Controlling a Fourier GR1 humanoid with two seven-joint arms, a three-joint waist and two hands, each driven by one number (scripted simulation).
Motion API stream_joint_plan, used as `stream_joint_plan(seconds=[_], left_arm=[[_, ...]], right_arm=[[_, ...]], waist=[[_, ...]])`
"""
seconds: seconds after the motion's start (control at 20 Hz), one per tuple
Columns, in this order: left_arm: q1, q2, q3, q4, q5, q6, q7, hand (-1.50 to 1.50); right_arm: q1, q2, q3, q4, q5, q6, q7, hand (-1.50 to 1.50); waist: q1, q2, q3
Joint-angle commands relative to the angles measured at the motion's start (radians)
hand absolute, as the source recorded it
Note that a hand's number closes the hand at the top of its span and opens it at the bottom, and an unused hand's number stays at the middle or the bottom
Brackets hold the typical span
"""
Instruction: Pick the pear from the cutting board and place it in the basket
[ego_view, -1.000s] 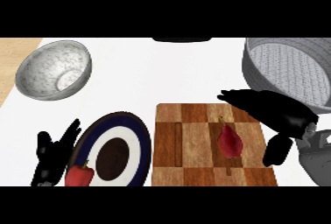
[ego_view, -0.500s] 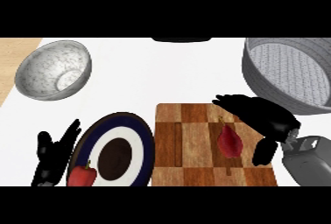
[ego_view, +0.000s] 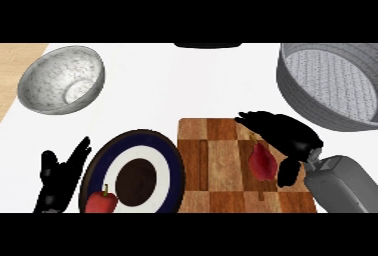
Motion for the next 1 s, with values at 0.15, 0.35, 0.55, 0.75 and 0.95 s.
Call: stream_joint_plan(seconds=[0.15,0.35,0.55,0.75,0.95], left_arm=[[0.068,-0.011,-0.005,-0.022,-0.015,-0.006,0.041,0.00],[0.031,-0.015,0.021,0.043,-0.012,-0.036,0.020,0.00],[-0.005,-0.053,0.003,0.014,-0.039,0.006,0.071,0.00],[0.060,-0.048,0.004,-0.004,-0.049,-0.026,0.026,0.00],[-0.003,-0.042,0.044,0.045,-0.019,-0.053,0.043,0.00]], right_arm=[[0.013,0.040,0.052,0.076,0.112,0.002,0.012,-1.50],[0.022,0.050,0.002,0.021,0.107,0.053,0.037,-1.50],[0.034,0.095,0.034,0.137,0.164,-0.047,-0.051,-1.50],[-0.001,0.111,-0.002,0.140,0.174,-0.005,-0.041,-1.50],[0.006,0.069,-0.015,0.274,0.220,-0.102,-0.176,-1.50]], waist=[[0.003,0.005,-0.008],[-0.005,0.004,-0.009],[-0.001,0.006,-0.008],[0.001,0.005,-0.009],[0.002,0.007,-0.008]])
